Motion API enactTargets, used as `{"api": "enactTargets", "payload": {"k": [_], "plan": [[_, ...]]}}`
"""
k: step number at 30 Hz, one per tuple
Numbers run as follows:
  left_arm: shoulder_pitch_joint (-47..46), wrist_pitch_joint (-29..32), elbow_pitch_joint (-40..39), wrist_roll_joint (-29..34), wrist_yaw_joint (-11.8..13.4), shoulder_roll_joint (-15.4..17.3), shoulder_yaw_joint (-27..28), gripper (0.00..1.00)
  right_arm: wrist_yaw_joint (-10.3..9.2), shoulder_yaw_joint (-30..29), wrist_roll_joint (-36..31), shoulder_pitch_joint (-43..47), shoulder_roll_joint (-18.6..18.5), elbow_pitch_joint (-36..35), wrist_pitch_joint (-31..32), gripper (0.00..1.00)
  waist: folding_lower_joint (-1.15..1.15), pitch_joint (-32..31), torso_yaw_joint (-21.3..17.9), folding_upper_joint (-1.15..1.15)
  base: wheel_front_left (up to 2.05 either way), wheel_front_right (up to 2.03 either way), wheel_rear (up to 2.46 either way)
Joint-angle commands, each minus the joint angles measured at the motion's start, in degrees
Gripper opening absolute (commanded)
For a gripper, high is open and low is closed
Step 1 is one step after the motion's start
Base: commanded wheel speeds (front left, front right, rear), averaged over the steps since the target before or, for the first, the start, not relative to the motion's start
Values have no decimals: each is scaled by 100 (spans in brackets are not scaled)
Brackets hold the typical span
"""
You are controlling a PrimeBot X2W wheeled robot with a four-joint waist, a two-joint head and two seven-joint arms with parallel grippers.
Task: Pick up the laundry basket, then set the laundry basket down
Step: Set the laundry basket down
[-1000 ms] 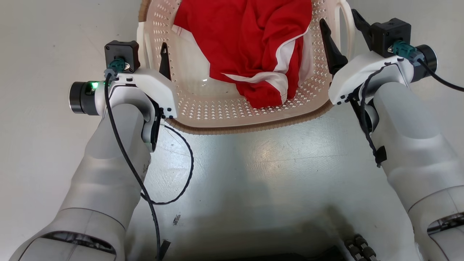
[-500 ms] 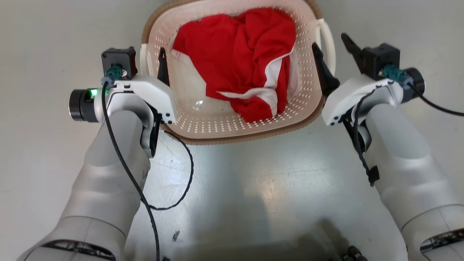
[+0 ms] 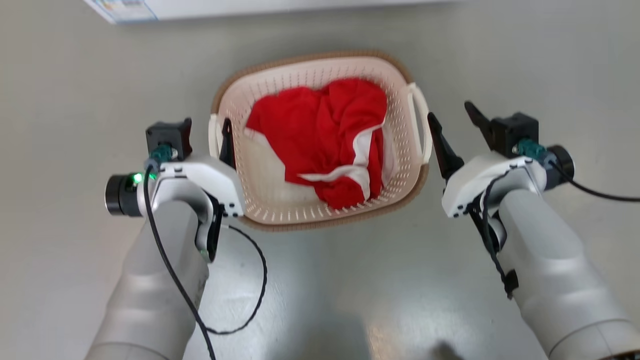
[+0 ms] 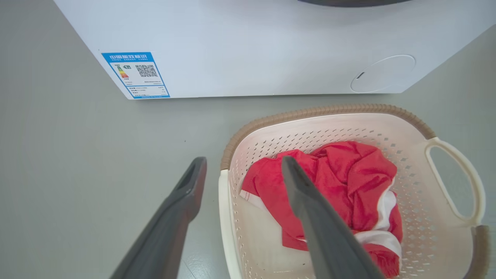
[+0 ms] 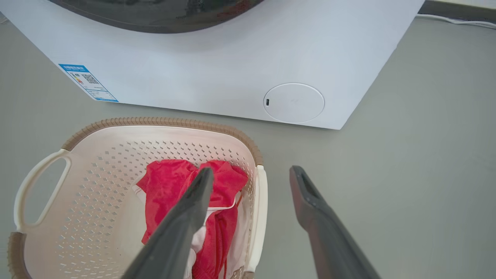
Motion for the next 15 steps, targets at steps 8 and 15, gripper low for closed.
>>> {"api": "enactTargets", "payload": {"k": [8,15], "plan": [[872,-22,-538,44,-213,109,162,100,35,-104,-65,816,92,-533,-36,100,0,-1043,51,0,0,0,0],[1513,-22,-955,-14,-302,108,282,100,35,-245,-158,1390,35,-979,-36,100,0,-1710,76,0,0,0,0]]}}
